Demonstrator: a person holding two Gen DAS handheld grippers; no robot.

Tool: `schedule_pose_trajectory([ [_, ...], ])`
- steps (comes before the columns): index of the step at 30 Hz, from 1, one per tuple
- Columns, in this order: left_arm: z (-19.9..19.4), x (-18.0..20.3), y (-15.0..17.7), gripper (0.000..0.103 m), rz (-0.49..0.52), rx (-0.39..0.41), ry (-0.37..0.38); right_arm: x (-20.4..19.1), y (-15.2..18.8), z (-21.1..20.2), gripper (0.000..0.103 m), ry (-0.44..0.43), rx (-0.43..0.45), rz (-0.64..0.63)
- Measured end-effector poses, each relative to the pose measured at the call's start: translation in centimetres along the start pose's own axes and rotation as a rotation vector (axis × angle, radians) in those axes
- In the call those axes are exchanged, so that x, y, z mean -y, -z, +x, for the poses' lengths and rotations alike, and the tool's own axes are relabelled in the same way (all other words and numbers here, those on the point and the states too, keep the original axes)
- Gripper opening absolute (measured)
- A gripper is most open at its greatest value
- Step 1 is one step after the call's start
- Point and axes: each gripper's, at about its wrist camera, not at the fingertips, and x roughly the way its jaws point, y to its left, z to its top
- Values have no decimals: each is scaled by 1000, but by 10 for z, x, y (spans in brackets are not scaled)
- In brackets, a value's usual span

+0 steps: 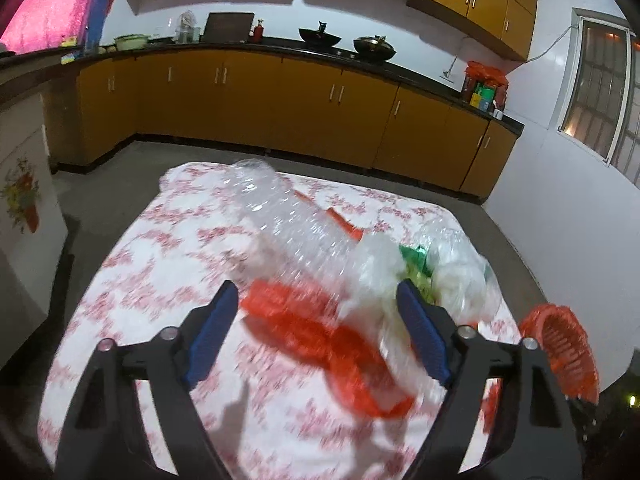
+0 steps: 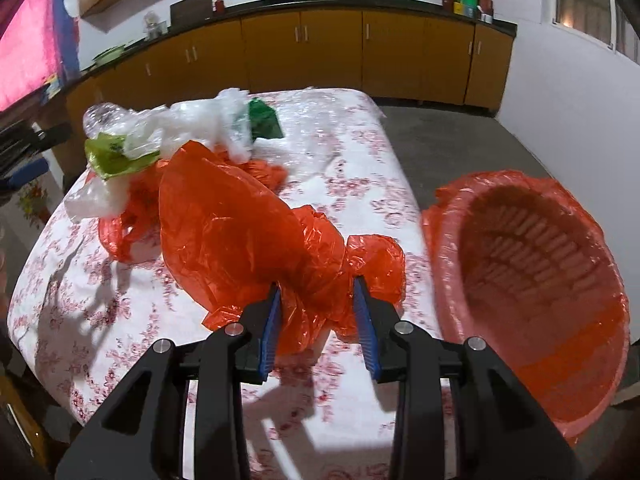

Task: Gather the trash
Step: 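Grasp the orange bag with the right tool while the left tool grasps a clear bag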

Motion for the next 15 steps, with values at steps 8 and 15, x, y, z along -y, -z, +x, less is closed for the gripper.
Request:
schedule_pose_trajectory([
  [8, 45, 10, -6, 61, 11, -130, 56, 2, 3, 3, 35, 3, -3, -9],
  [15, 49, 26, 4, 51, 73, -159, 114, 3, 4, 3, 35, 2, -2, -7],
])
